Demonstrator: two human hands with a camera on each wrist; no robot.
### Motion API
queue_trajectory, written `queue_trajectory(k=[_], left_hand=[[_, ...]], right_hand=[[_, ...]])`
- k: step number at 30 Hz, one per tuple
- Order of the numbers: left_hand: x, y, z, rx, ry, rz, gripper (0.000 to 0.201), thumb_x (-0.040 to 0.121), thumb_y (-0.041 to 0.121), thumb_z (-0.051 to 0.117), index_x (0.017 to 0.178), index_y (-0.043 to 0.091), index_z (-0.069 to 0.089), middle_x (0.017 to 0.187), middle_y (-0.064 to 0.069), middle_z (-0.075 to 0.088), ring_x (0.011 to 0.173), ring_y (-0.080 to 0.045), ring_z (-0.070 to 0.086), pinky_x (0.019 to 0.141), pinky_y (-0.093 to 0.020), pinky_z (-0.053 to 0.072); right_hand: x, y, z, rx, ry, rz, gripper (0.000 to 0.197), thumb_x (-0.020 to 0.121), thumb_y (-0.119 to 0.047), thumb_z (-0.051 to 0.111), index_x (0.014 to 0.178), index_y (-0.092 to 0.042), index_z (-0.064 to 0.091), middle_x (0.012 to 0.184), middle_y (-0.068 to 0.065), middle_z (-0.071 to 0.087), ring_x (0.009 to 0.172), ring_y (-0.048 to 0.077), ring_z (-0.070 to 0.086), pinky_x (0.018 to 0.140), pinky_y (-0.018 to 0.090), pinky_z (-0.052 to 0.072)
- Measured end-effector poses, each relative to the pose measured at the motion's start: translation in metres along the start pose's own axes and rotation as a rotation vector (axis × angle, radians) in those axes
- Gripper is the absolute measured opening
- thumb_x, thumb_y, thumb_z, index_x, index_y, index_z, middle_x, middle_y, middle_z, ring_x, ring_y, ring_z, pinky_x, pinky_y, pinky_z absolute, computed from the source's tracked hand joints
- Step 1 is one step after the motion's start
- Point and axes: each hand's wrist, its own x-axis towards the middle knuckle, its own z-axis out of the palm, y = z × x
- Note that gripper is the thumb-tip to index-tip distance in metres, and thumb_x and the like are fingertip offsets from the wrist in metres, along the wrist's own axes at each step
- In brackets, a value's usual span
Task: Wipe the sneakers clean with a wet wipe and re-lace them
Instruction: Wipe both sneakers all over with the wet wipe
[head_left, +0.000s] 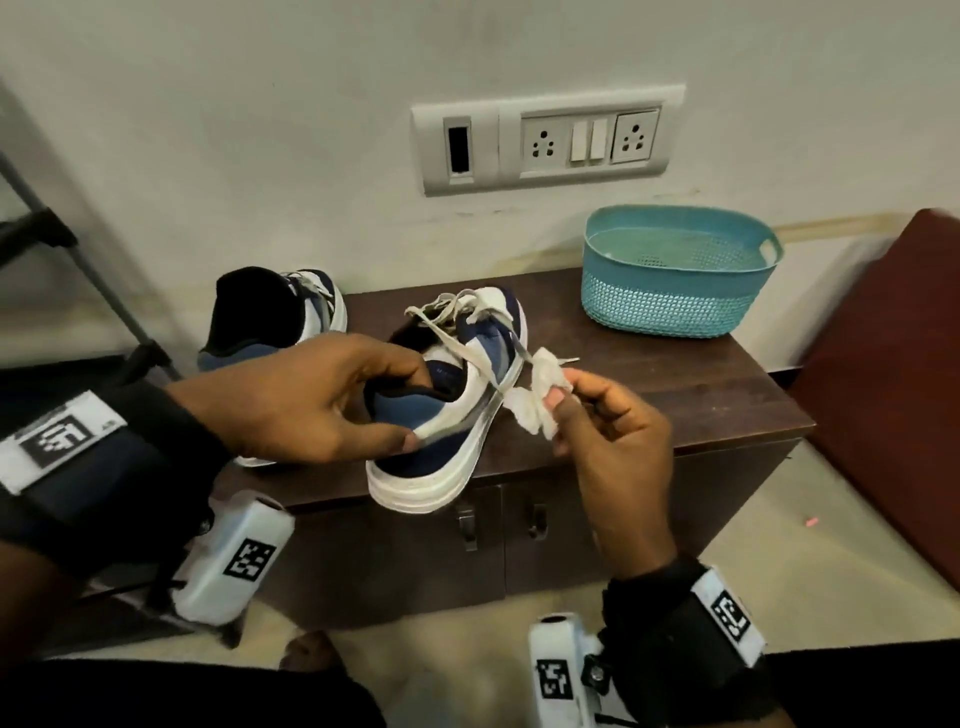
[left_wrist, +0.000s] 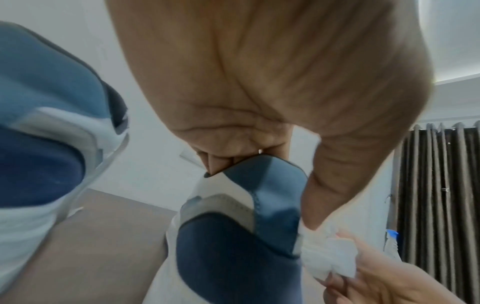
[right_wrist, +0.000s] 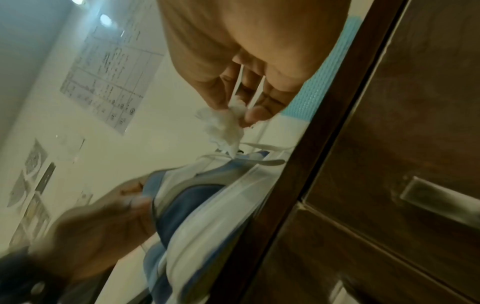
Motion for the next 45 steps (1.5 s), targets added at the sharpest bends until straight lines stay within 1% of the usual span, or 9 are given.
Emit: queue_trajectory(k=[7, 11, 15, 18, 21, 28, 33, 39, 45], left_hand=[[-0.008, 0.0, -0.001, -0.154, 0.032, -0.051, 0.019, 0.1, 0.026, 0.059, 0.109, 0.016, 0.072, 0.102, 0.0, 0.075, 0.098, -0.016, 0.071, 0.09, -0.029, 0.055], [-0.004, -0.001, -0.002, -0.209, 0.001, -0.074, 0.029, 0.1, 0.032, 0.053, 0.1, 0.009, 0.071, 0.092, -0.004, 0.073, 0.089, -0.015, 0.067, 0.084, -0.03, 0.053], [-0.004, -0.002, -0.004, -0.268, -0.019, -0.095, 0.035, 0.101, 0.033, 0.05, 0.093, 0.004, 0.068, 0.084, -0.004, 0.068, 0.084, -0.011, 0.06, 0.079, -0.026, 0.048], [-0.004, -0.004, -0.004, -0.251, -0.014, -0.088, 0.037, 0.101, 0.034, 0.049, 0.099, 0.004, 0.07, 0.095, -0.008, 0.074, 0.093, -0.022, 0.069, 0.088, -0.038, 0.053], [-0.003, -0.006, -0.001, -0.231, -0.015, -0.082, 0.045, 0.102, 0.037, 0.047, 0.113, -0.002, 0.067, 0.11, -0.016, 0.073, 0.11, -0.037, 0.067, 0.1, -0.057, 0.049], [-0.004, -0.01, -0.006, -0.272, -0.016, -0.071, 0.033, 0.104, 0.025, 0.045, 0.122, 0.01, 0.069, 0.115, -0.001, 0.076, 0.113, -0.016, 0.069, 0.098, -0.027, 0.052], [-0.003, -0.013, -0.003, -0.264, 0.0, -0.086, 0.035, 0.104, 0.032, 0.046, 0.124, 0.013, 0.068, 0.117, 0.003, 0.075, 0.116, -0.014, 0.068, 0.103, -0.034, 0.051], [-0.003, -0.013, -0.001, -0.215, 0.043, -0.085, 0.043, 0.099, 0.038, 0.044, 0.119, 0.009, 0.07, 0.107, -0.013, 0.075, 0.108, -0.037, 0.067, 0.098, -0.057, 0.048], [0.003, -0.015, -0.001, -0.237, 0.034, -0.092, 0.055, 0.098, 0.047, 0.047, 0.119, 0.0, 0.067, 0.115, -0.01, 0.074, 0.116, -0.032, 0.067, 0.105, -0.056, 0.047]], right_hand=[[-0.036, 0.011, 0.041, -0.2, -0.17, -0.39, 0.022, 0.088, 0.009, 0.07, 0.104, -0.005, 0.077, 0.112, 0.009, 0.066, 0.105, 0.018, 0.068, 0.086, 0.036, 0.058], [-0.047, 0.01, 0.053, -0.179, -0.096, -0.312, 0.014, 0.089, -0.019, 0.078, 0.102, -0.013, 0.077, 0.116, 0.003, 0.06, 0.1, 0.018, 0.07, 0.079, 0.035, 0.061], [-0.034, 0.007, 0.057, -0.104, 0.03, -0.192, 0.009, 0.089, -0.011, 0.078, 0.097, -0.012, 0.077, 0.105, 0.004, 0.065, 0.092, 0.011, 0.07, 0.08, 0.025, 0.059], [-0.027, 0.008, 0.054, -0.061, 0.048, -0.124, 0.029, 0.087, -0.007, 0.079, 0.11, -0.024, 0.072, 0.103, 0.002, 0.073, 0.09, 0.01, 0.073, 0.08, 0.022, 0.058], [-0.029, 0.015, 0.051, -0.182, 0.05, -0.212, 0.025, 0.089, -0.005, 0.077, 0.108, -0.021, 0.073, 0.105, -0.001, 0.07, 0.095, 0.011, 0.072, 0.082, 0.034, 0.061], [-0.044, 0.018, 0.06, -0.443, -0.169, -0.709, 0.024, 0.084, 0.019, 0.069, 0.096, 0.001, 0.078, 0.101, 0.014, 0.071, 0.096, 0.027, 0.069, 0.089, 0.036, 0.055], [-0.008, 0.025, 0.05, -0.327, 0.024, -0.418, 0.022, 0.085, 0.011, 0.071, 0.098, -0.006, 0.077, 0.1, 0.002, 0.071, 0.096, 0.011, 0.068, 0.087, 0.037, 0.058], [-0.052, 0.016, 0.07, -0.375, -0.232, -0.691, 0.021, 0.086, 0.017, 0.067, 0.097, 0.003, 0.078, 0.099, 0.014, 0.072, 0.094, 0.028, 0.068, 0.088, 0.035, 0.053], [-0.027, 0.025, 0.059, -0.375, -0.009, -0.496, 0.024, 0.085, 0.015, 0.07, 0.098, -0.003, 0.078, 0.099, 0.007, 0.071, 0.095, 0.019, 0.069, 0.084, 0.03, 0.055]])
